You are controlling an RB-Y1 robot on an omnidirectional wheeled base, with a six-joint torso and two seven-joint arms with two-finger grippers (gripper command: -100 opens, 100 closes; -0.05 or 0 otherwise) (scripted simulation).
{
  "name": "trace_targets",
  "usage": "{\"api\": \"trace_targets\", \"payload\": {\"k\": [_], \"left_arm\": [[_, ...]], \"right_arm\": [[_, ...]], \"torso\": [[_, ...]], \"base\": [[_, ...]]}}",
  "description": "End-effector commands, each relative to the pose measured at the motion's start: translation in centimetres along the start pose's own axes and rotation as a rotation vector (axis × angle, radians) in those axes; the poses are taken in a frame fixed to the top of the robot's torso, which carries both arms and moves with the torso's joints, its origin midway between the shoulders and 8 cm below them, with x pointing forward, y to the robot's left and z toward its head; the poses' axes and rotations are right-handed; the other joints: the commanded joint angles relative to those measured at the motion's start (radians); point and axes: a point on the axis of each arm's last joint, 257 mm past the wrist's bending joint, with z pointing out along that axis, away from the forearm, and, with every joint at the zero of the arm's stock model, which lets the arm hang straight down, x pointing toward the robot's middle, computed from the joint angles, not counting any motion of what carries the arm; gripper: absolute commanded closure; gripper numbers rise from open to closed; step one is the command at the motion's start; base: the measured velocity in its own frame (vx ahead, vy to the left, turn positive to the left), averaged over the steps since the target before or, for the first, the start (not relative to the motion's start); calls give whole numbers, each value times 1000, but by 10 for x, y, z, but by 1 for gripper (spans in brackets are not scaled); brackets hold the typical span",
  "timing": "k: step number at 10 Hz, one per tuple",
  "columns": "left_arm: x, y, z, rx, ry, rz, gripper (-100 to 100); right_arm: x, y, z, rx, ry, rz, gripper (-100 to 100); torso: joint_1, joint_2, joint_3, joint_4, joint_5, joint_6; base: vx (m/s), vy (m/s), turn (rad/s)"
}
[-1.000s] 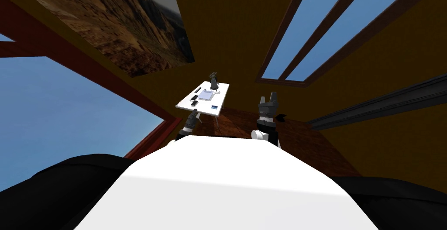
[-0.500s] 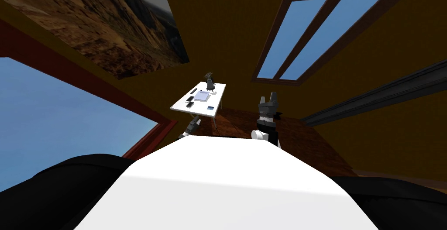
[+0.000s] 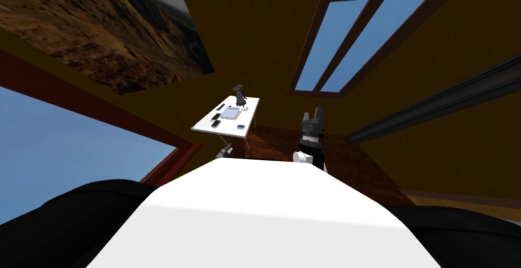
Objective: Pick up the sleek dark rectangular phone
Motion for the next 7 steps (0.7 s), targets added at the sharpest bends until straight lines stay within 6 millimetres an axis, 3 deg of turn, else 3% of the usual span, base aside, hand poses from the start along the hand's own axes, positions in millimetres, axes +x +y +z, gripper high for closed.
{"api": "trace_targets", "payload": {"k": [1,2,3,4,5,6,7], "left_arm": [[10,25,-19,-65,54,9,-100],[6,35,-25,-91,57,18,-100],[14,59,-46,-152,95,19,-100],[10,63,-51,-169,106,34,-100],[15,85,-75,-233,145,38,-100],[10,90,-80,-250,154,53,-100],[15,106,-102,-302,194,57,-100]], "right_arm": [[0,0,0,0,0,0,0],[0,0,0,0,0,0,0],[0,0,0,0,0,0,0],[0,0,0,0,0,0,0],[0,0,0,0,0,0,0],[0,0,0,0,0,0,0],[0,0,0,0,0,0,0]], "torso": [[0,0,0,0,0,0],[-1,-1,0,0,0,0],[0,-1,-1,0,0,0],[0,-1,0,0,0,0],[1,0,0,0,0,0],[0,-1,-1,0,0,0],[1,-1,0,0,0,0]], "base": [[35,-81,-126],[35,-59,-59],[30,-58,-131],[26,-50,-56],[47,-57,-108],[31,-45,-75],[19,-56,-115]]}}
